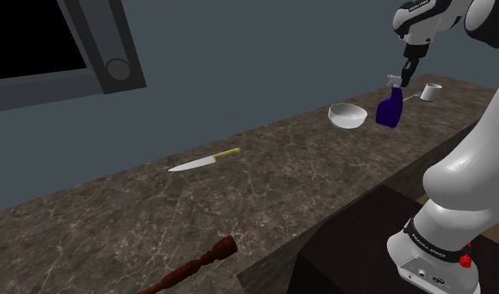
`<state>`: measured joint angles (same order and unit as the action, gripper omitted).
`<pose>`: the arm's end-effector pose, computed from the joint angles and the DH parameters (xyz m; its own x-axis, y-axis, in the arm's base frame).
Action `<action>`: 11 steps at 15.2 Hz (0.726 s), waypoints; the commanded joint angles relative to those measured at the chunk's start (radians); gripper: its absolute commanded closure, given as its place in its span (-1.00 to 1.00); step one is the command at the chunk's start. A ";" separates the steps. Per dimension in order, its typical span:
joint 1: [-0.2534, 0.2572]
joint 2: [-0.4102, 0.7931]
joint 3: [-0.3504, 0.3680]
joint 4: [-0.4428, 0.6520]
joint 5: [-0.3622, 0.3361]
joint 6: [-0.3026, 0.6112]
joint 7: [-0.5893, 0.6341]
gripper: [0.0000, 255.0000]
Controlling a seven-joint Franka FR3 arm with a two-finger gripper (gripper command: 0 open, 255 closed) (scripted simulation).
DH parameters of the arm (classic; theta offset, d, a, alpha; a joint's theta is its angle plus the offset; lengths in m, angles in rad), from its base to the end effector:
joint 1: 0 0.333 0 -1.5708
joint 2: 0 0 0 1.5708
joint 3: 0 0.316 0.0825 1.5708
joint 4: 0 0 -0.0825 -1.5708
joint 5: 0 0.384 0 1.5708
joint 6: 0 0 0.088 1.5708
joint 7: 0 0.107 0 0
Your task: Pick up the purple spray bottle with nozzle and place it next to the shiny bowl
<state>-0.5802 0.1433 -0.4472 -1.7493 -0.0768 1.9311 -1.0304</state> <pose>0.3200 -0.5159 0.4959 0.9955 0.0287 -0.0898 0.0387 -0.9930 0.1118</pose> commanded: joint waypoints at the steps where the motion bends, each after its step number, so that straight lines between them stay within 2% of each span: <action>1: -0.001 0.008 0.000 -0.019 0.003 0.027 0.001 1.00; 11: -0.004 0.038 0.002 -0.108 0.013 0.143 0.006 1.00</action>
<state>-0.5847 0.1806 -0.4452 -1.8505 -0.0641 2.0664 -1.0262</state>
